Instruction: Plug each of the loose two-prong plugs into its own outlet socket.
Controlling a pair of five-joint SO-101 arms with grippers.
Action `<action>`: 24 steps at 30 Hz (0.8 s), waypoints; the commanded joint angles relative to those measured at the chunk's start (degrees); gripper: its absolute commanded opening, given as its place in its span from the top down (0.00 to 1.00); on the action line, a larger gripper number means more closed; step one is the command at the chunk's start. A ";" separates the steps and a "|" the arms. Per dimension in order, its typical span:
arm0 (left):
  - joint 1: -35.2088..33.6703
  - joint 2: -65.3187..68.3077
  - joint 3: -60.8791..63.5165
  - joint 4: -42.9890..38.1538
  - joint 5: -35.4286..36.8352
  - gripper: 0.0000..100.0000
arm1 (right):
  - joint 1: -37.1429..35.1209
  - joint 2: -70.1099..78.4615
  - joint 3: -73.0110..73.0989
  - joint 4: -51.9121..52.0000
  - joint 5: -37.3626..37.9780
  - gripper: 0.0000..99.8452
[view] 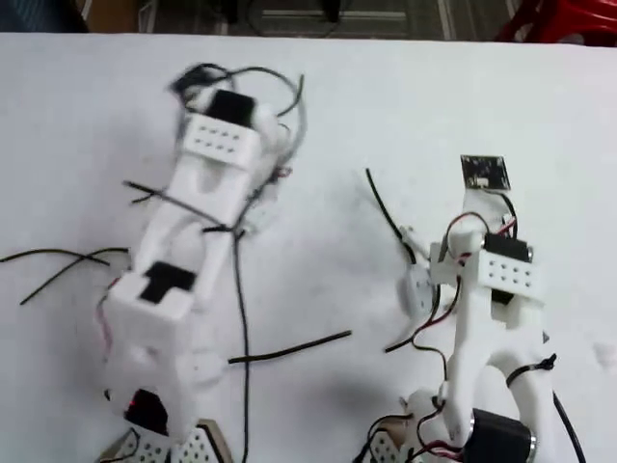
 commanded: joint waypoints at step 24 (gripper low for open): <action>-4.00 9.01 -21.27 8.62 -81.85 0.98 | 0.57 -1.80 6.33 -12.26 -6.07 0.98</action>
